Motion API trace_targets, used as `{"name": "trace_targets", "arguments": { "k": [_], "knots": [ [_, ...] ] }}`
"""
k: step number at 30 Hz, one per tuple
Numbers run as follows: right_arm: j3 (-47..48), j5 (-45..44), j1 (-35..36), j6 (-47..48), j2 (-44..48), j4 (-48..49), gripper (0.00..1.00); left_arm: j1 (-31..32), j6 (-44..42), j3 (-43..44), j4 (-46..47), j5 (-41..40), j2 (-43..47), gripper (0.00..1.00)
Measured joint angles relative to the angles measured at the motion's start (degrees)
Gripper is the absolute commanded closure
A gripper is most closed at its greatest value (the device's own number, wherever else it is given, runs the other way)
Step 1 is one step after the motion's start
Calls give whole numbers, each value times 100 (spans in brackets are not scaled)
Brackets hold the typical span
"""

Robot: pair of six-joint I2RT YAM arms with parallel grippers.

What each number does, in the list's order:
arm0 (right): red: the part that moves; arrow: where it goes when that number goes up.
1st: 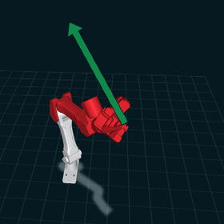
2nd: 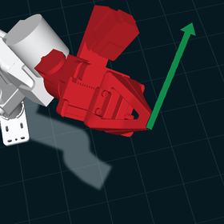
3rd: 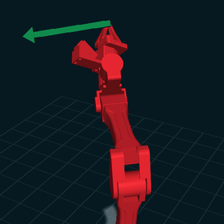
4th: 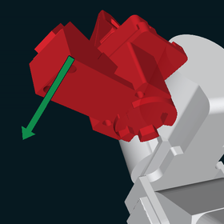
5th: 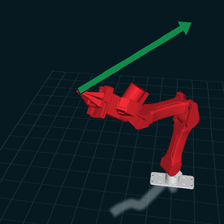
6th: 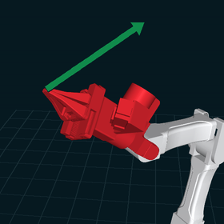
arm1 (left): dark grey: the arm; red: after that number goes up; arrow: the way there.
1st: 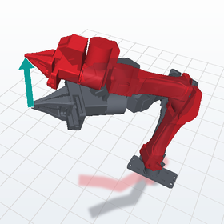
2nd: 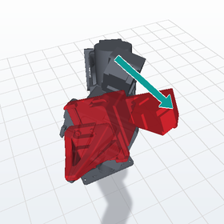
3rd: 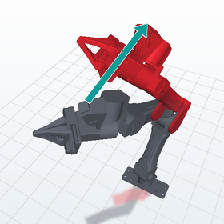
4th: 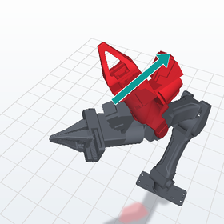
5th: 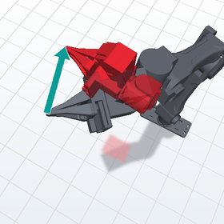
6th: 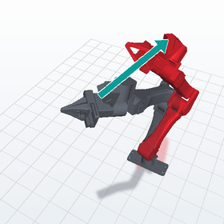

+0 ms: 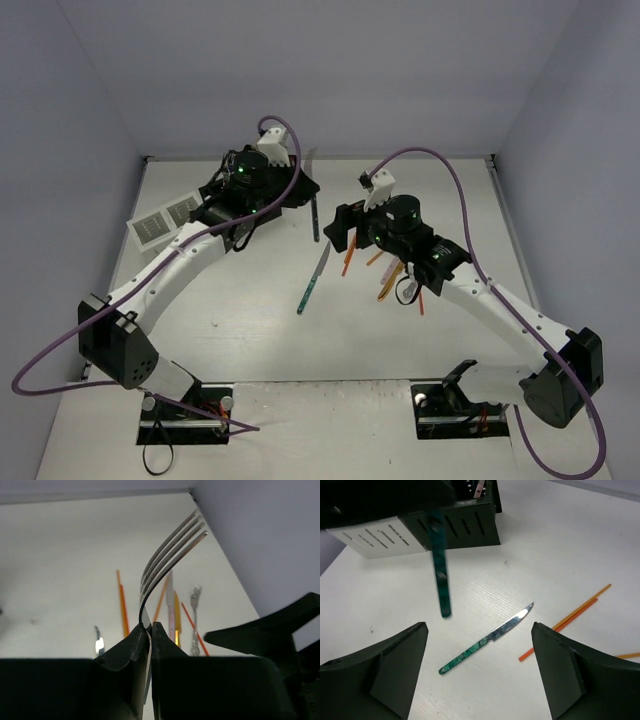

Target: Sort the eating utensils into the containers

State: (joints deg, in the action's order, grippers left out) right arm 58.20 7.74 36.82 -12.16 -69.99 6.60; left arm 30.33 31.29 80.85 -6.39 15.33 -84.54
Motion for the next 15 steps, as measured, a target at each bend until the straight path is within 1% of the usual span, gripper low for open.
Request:
{"name": "trace_targets", "arguments": {
  "k": [3,5,9,11,15],
  "knots": [
    [-48,-101,-263,-91,83,-35,7,-852,-296,7,-90,75,155,100],
    [-134,-159,-554,-185,196,-111,6,-1543,-520,74,-142,108,164,100],
    [-305,-348,-1063,-316,435,-357,5,-2535,-890,310,-201,121,9,100],
    [-369,-436,-1122,-335,534,-481,5,-2827,-1004,499,-151,213,-188,100],
    [-489,-542,-1128,-348,686,-648,5,-3152,-1090,736,123,503,-657,100]
  ]
}}
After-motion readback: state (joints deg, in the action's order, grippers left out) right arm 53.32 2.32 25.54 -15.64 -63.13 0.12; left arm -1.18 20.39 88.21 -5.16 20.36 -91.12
